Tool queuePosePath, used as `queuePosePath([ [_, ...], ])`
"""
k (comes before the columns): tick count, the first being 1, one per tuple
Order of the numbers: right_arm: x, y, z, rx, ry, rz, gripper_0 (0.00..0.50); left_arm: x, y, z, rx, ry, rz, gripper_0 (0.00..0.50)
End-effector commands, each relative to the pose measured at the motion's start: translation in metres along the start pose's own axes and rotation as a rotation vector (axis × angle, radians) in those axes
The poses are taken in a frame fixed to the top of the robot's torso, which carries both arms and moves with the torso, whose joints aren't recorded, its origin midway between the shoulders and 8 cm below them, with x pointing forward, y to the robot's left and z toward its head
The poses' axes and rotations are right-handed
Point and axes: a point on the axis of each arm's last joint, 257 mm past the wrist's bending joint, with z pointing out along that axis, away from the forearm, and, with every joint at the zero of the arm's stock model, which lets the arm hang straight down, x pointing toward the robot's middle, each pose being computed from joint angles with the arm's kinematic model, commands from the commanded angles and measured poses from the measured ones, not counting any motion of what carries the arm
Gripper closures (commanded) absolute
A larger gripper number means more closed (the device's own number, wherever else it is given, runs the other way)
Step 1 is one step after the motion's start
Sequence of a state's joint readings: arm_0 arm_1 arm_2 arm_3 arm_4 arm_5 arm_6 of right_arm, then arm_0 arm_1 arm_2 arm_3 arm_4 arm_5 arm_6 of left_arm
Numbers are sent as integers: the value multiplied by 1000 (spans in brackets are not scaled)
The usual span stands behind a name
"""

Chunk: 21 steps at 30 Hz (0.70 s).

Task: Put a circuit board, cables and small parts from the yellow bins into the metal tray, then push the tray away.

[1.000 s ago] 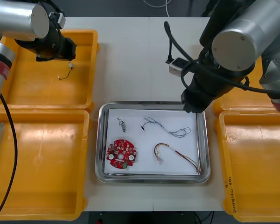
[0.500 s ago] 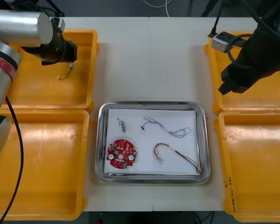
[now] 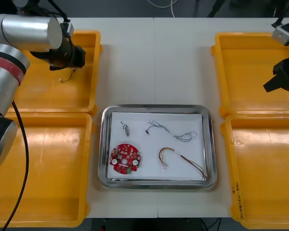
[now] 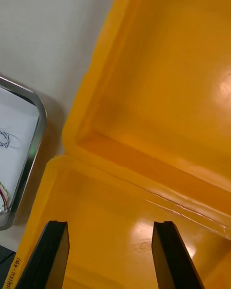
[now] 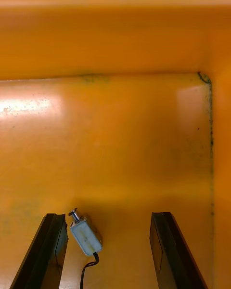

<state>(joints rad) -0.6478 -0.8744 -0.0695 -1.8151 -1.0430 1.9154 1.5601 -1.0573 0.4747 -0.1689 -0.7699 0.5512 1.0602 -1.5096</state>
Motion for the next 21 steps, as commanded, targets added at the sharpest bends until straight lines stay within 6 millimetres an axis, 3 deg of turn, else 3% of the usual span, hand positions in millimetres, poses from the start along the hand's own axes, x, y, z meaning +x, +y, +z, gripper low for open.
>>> queuePosePath([
  [1,20,-39,-20,88,-13,117,0,-31,-18,-13,9,-47,90,0],
  [7,40,-55,-22,93,-8,228,0,-24,-12,-9,-3,-31,87,0],
  [14,58,-58,-20,126,-9,366,0,-22,-5,-7,-13,-27,80,0],
  [16,68,-61,-17,151,-3,402,0,-23,-5,-8,-13,-28,81,100],
  [21,92,-67,-9,196,31,438,0,-23,-4,-7,-13,-34,80,236],
])
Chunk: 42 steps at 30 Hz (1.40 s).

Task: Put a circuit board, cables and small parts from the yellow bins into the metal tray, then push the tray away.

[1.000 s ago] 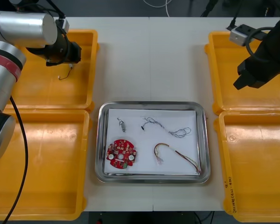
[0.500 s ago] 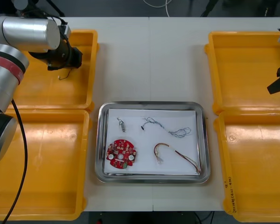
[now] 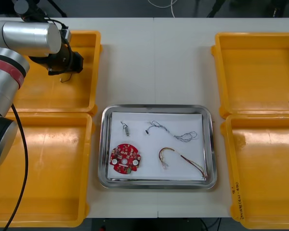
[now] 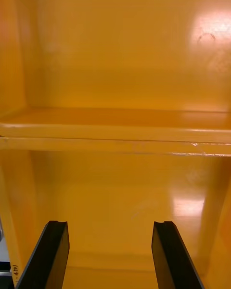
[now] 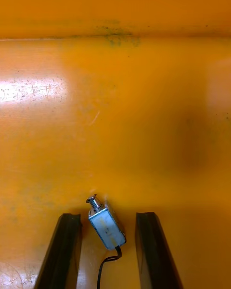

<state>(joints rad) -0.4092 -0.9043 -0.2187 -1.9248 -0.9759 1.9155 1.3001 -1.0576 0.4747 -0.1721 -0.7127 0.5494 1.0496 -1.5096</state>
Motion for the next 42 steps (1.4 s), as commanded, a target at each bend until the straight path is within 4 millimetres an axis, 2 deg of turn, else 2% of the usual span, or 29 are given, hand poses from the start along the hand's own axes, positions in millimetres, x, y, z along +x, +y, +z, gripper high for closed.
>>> queuePosePath([
  [1,18,-35,-10,94,-2,75,0,-40,-18,-18,7,-73,100,316],
  [2,21,-37,-9,94,3,82,0,-41,-18,-19,7,-76,101,373],
  [3,26,-40,-7,92,10,96,0,-40,-19,-18,8,-75,102,475],
  [4,30,-43,-5,92,14,109,0,-40,-19,-18,7,-76,105,497],
  [14,32,-54,0,83,-21,165,0,-37,-22,-15,6,-72,113,500],
  [19,26,-55,0,76,-54,171,0,-34,-13,-21,0,-44,117,500],
  [31,23,-58,5,75,-83,180,0,-33,0,-59,-7,19,126,500],
  [42,20,-65,3,89,-102,170,0,-16,-7,-95,-3,65,157,500],
])
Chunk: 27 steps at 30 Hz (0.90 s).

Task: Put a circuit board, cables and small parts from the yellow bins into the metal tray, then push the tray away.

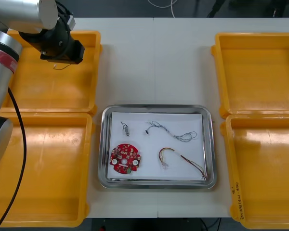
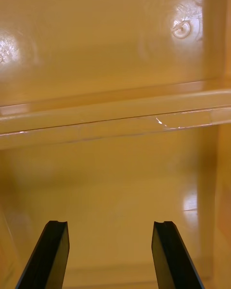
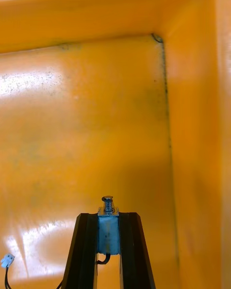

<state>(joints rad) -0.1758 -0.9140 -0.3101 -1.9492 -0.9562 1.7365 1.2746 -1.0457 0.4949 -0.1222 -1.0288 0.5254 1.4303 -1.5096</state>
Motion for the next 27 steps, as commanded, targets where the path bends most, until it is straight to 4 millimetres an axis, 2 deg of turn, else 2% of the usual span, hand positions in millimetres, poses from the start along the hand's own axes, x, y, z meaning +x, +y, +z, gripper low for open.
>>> queuePosePath([
  [1,-15,-21,-24,63,-55,25,0,-4,20,-31,-33,-30,52,500],
  [10,-17,-23,-26,72,-59,21,0,24,6,-54,-57,-6,61,500],
  [19,-17,-23,-26,71,-58,21,0,57,-47,-75,-1,8,21,500],
  [27,-16,-22,-26,68,-57,20,0,83,-95,-82,22,32,5,500],
])
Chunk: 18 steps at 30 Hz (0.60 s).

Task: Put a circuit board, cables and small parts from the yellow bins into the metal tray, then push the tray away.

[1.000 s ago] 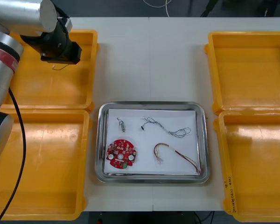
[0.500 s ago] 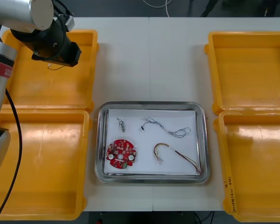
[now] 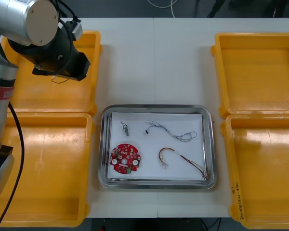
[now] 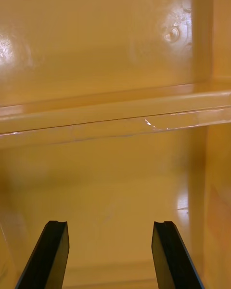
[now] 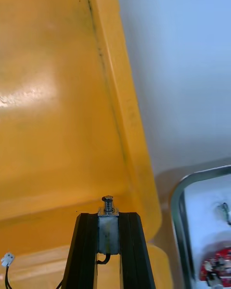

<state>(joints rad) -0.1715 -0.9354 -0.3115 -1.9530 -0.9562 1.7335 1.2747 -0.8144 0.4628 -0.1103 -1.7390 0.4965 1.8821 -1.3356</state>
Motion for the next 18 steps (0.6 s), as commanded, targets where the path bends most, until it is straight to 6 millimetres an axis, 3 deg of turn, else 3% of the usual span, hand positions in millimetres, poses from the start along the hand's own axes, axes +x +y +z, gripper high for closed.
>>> queuePosePath([
  [1,-14,-17,-21,50,-51,28,0,10,-45,-5,30,-9,-90,500],
  [18,-14,-15,-21,43,-51,27,0,52,-139,14,56,45,-163,499],
])
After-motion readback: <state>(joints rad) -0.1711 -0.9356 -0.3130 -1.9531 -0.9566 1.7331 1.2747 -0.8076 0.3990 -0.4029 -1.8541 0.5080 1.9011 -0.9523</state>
